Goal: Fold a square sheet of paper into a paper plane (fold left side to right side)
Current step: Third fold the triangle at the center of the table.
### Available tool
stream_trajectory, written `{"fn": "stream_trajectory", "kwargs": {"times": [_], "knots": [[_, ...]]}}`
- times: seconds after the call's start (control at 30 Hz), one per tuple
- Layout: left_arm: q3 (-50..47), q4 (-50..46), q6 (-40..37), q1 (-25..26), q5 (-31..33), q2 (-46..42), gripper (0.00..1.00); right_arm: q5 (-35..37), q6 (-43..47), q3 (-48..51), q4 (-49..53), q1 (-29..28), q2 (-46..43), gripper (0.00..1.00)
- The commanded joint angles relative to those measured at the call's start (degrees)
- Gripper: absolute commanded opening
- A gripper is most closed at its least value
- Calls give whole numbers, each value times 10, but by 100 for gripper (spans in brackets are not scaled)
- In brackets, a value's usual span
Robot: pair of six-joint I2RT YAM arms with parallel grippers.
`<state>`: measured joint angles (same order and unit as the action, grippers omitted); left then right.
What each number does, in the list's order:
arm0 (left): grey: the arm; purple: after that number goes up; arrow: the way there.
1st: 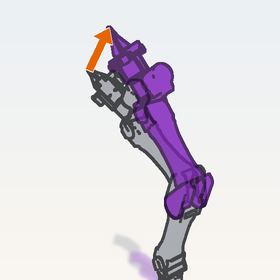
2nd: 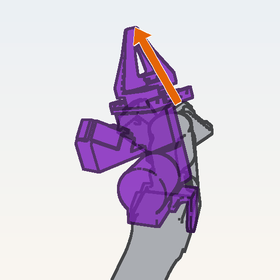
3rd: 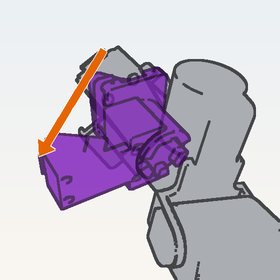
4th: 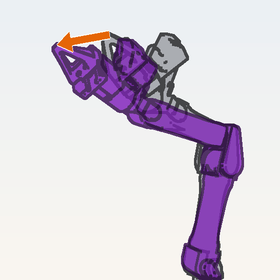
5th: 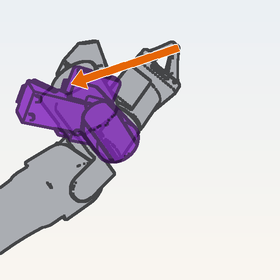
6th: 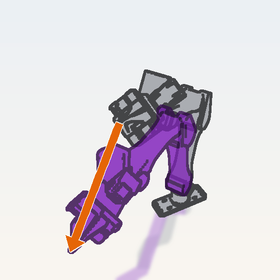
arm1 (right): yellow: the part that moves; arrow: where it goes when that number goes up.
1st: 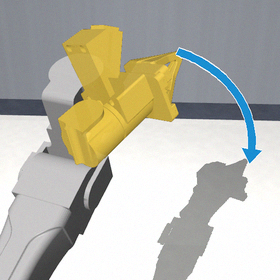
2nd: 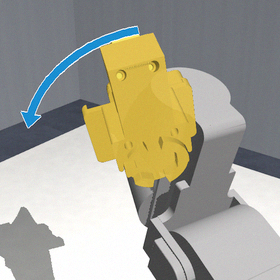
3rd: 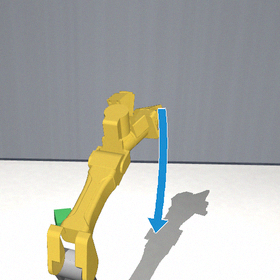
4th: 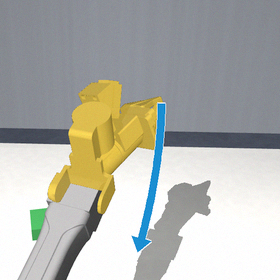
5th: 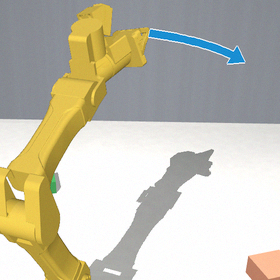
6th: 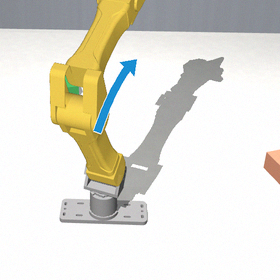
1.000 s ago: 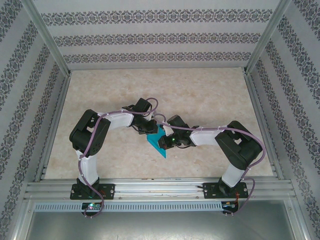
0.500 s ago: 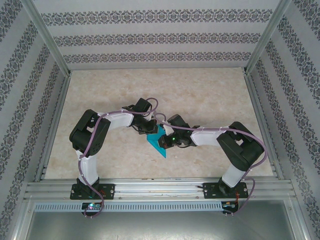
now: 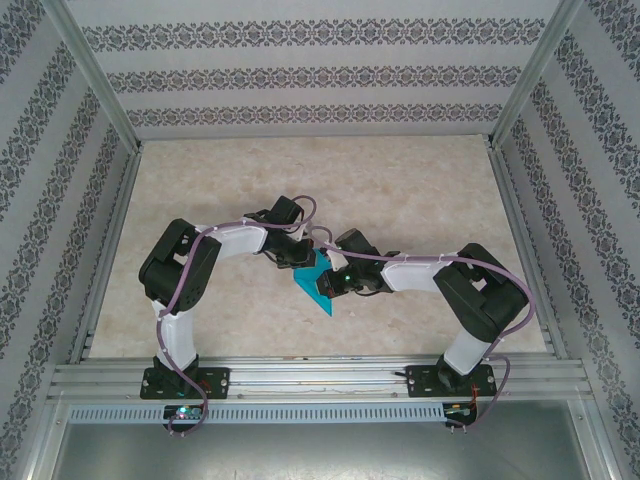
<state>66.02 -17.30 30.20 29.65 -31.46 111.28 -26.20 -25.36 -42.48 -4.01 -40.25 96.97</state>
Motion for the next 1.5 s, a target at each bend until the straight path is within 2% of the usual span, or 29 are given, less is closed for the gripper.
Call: {"fn": "stream_trajectory", "kwargs": {"times": [0.0, 1.47], "knots": [[-12, -23, 4, 12, 22, 20, 3, 10, -1, -10, 11, 3, 6, 0], [-16, -16, 7, 13, 18, 17, 3, 9, -1, -15, 20, 2, 31, 0]]}}
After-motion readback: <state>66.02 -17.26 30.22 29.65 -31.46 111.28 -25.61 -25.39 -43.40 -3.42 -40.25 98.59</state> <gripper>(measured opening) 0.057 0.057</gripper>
